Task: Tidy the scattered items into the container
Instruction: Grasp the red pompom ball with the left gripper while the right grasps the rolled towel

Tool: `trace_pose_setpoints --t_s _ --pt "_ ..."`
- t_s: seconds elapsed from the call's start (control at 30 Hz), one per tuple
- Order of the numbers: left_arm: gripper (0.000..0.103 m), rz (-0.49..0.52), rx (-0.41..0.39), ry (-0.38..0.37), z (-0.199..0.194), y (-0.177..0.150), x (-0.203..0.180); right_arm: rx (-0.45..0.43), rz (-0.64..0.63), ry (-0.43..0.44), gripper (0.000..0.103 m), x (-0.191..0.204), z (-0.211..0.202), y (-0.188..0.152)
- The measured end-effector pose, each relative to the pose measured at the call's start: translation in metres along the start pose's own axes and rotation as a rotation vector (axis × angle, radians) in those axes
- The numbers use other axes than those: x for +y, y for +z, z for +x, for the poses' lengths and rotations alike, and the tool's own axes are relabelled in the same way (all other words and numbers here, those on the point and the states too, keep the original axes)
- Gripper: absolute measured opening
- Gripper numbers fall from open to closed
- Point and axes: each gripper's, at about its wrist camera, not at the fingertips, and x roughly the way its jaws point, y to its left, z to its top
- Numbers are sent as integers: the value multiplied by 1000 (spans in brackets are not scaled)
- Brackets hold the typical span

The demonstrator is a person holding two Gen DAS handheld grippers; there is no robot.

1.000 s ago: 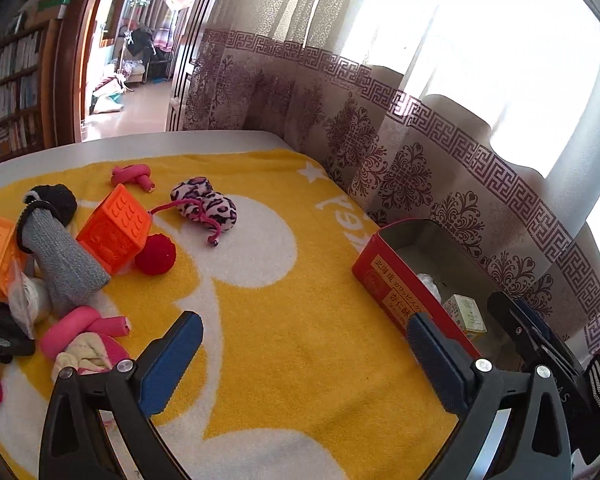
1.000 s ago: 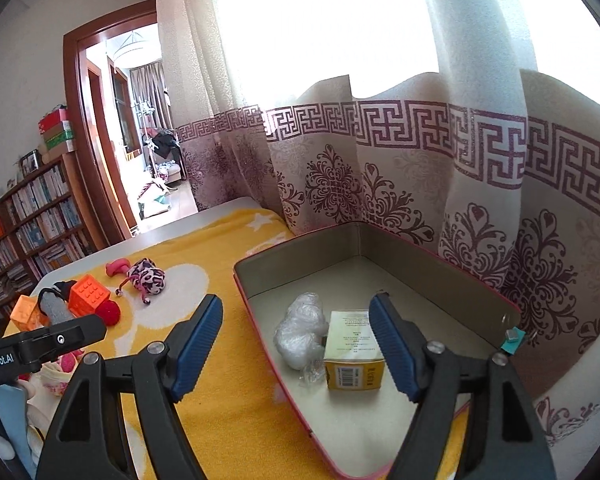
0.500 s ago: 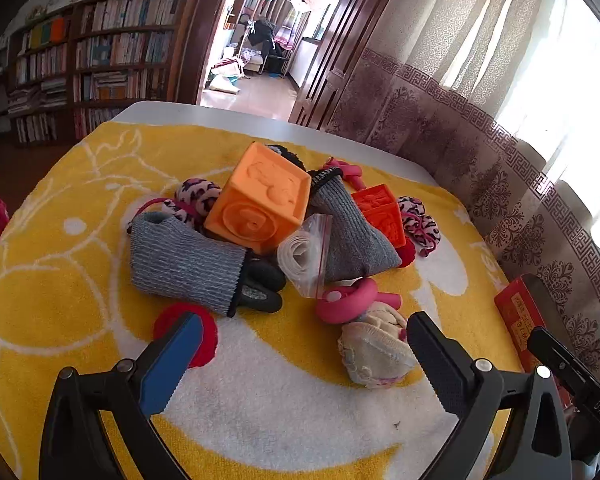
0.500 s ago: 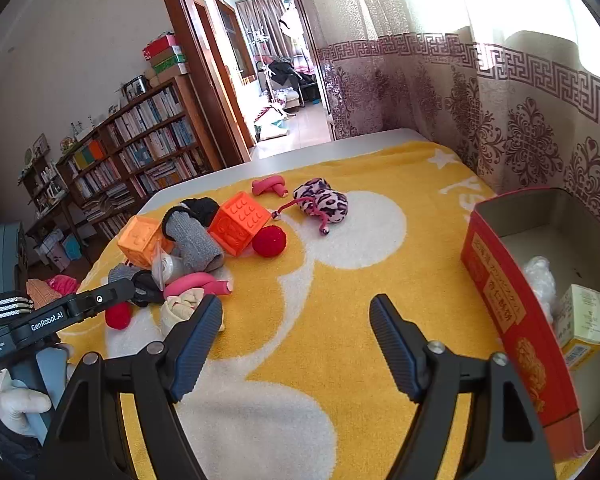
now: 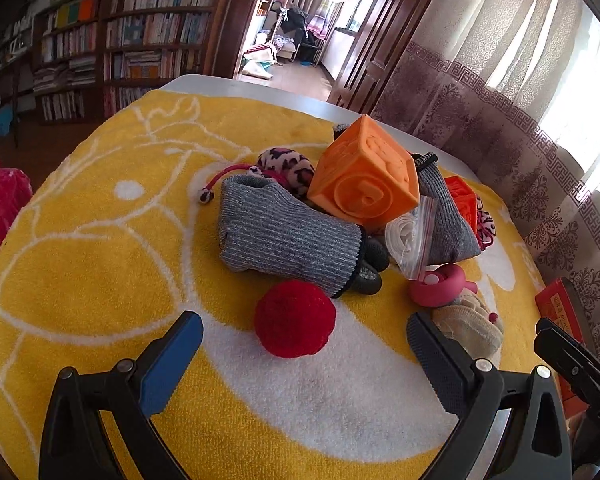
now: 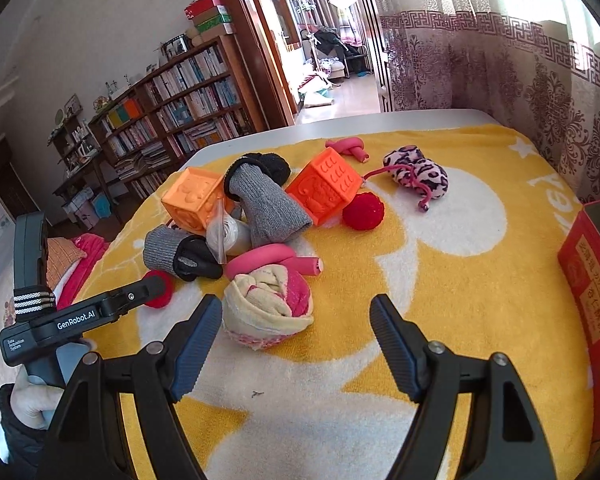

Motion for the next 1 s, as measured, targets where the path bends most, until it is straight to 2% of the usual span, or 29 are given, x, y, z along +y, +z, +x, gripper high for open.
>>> trace_pose_setpoints --t_s 0.2,0.43,0.47,0.5,0.57,0.6,0.77,1.0 --pt "103 76 -29 7 1 -3 -12 15 -5 -10 80 2 9 -4" --pt "100 40 -26 -9 5 -3 -3 20 -12 -16 80 4 16 -8" --pt "87 36 -23 -16 6 -2 -2 22 -12 -15 80 4 17 -8" --pt "64 31 -10 -23 8 -2 0 25 -13 -15 80 5 18 -8" --pt "43 30 21 -29 14 -2 1 27 -19 -16 80 7 19 -8" --pt "40 33 16 -29 13 -2 1 26 -23 -17 80 8 19 -9" --pt "40 79 -33 -39 3 -4 -8 24 -38 -18 80 13 21 -5" --pt "40 80 -36 -41 3 -3 -8 55 -51 -18 80 18 41 0"
